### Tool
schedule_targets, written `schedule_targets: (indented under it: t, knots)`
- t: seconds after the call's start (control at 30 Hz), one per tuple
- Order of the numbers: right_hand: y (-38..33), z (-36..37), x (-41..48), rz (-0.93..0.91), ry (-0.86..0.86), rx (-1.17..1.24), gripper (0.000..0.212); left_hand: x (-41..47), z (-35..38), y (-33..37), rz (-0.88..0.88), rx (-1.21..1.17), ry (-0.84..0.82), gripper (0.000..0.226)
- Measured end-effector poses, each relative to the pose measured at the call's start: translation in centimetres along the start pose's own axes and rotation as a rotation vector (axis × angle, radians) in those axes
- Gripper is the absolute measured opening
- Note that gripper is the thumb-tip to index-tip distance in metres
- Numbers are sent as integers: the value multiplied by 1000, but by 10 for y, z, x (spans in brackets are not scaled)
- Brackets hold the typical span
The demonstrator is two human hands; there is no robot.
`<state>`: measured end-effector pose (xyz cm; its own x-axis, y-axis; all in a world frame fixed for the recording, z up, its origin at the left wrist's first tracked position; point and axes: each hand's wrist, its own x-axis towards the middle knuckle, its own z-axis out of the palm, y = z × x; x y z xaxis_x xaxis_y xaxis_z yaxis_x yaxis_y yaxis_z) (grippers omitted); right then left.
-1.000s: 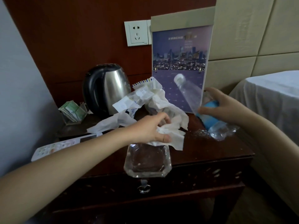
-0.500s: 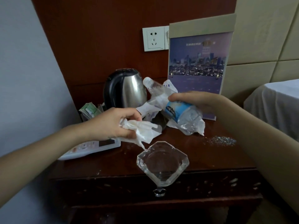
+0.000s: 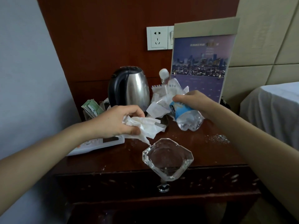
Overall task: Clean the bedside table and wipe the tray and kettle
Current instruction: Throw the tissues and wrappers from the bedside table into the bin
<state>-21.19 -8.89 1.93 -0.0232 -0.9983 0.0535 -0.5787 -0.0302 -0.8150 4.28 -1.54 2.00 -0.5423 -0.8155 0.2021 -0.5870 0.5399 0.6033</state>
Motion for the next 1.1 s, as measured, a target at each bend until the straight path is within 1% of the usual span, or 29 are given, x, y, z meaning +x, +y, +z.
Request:
schedule_targets:
  t: [0.13,0.2,0.27,0.33,0.47,0.53,0.57,0.63,0.7,0.83,0.93,1.03,1.1]
  knots:
    - [-2,-9,-11,-11,32,181,27,0,-4,3,37,-33,12,33]
    - [-4,-18,-23,-19,-2,308,29,4,-6,10,61,-36,18,38]
    - [-7,-30,-42,-28,-63,422,38,10,-6,24,86,-73,-29,36]
    - [-7,-45,-65,-52,-123,434,34,13,-2,38,107,-127,-85,32]
    - [2,-73,-114,-72,-180,446,30,5,13,66,166,-162,-194,38]
    - [16,-84,-141,-78,-239,422,35,-5,26,80,185,-181,-225,36]
    - [25,-88,-154,-80,-260,400,43,-10,35,87,197,-192,-239,34]
    - [52,-95,-179,-68,-305,355,59,-23,63,99,211,-190,-269,30]
    - [84,-98,-205,-71,-359,356,65,-36,101,109,215,-174,-289,31]
    - [153,-101,-261,-51,-401,460,64,-58,181,127,185,-232,-394,35]
    - [200,-94,-293,31,-398,497,64,-67,235,132,142,-258,-488,30]
    - [247,-80,-319,88,-388,505,59,-76,287,128,96,-199,-612,32]
    - [274,-66,-334,130,-355,523,61,-81,315,120,80,-144,-667,33]
